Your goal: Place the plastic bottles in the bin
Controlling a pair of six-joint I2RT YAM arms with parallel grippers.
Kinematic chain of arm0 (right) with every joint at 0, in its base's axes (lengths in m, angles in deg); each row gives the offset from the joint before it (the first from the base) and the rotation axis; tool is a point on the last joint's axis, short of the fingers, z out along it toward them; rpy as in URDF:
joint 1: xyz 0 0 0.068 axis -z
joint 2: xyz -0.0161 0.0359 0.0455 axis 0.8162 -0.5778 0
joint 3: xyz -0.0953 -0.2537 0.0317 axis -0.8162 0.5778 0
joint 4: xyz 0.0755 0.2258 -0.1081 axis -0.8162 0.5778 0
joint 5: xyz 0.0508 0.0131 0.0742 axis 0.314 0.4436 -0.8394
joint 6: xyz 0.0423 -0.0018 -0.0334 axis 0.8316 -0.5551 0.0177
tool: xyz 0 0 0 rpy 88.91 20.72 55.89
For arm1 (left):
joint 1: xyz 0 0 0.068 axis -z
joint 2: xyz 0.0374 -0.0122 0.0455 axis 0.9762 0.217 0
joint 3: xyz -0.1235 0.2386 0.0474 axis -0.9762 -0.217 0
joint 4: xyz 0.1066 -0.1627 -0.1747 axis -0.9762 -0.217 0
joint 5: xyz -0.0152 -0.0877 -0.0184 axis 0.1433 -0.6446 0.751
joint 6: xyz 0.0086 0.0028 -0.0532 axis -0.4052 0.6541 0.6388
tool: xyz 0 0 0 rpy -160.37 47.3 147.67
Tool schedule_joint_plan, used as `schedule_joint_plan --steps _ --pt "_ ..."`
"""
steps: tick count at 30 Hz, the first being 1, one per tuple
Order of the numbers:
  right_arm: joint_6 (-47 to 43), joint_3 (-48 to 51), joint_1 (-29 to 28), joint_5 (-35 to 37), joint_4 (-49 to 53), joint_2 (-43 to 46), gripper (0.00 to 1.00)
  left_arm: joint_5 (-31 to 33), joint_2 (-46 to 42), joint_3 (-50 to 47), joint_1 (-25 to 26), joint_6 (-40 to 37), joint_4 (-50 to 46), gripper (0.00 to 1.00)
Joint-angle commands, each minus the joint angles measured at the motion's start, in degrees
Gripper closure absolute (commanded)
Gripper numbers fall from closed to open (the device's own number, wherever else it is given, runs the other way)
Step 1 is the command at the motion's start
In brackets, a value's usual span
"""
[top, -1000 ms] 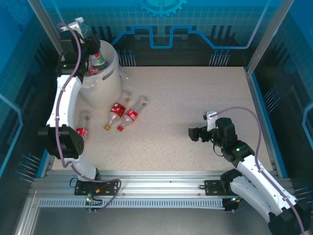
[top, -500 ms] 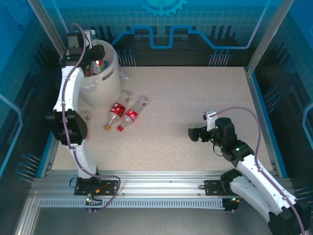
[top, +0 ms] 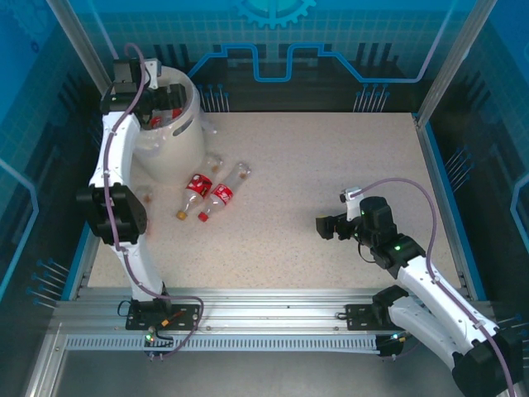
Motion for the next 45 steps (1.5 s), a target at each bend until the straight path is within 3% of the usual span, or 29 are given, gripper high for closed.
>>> schedule_joint_plan --steps 1,13,18,22,26,32,38,45 --pt "0.5 0.4 0.7 -0.6 -1.2 0.1 0.00 -2.7 -1.2 2.3 -1.0 0.1 -1.2 0.01" --pt "0.7 0.6 0.4 -0.4 -0.8 0.5 0.00 -3.7 -4.8 -1.0 -1.3 2.3 0.5 0.08" --pt "0.7 0.4 0.4 -0.2 -0.7 0.7 0.00 -1.7 -11.9 -4.7 -1.1 1.2 2.1 0.07" --pt "1.2 0.8 0.3 0.2 -1.7 0.3 0.00 2.1 -19.3 -5.8 0.8 -0.9 -2.7 0.06" --pt "1.8 1.3 0.2 0.4 -3.7 -0.6 0.00 8.8 -30.3 -14.9 5.3 -1.6 -4.1 0.05" --pt "1.7 0.7 0.1 -0.4 -4.4 -2.4 0.00 16.5 -40.6 -24.9 17.5 0.2 -9.3 0.06" --pt "2.6 1.2 -0.4 -0.3 -5.1 -2.6 0.00 23.8 -36.9 -30.1 32.1 0.8 -14.3 0.06" --pt "2.7 1.7 -1.1 0.6 -3.6 -1.4 0.00 18.1 -25.5 -34.6 34.6 2.6 -11.8 0.02"
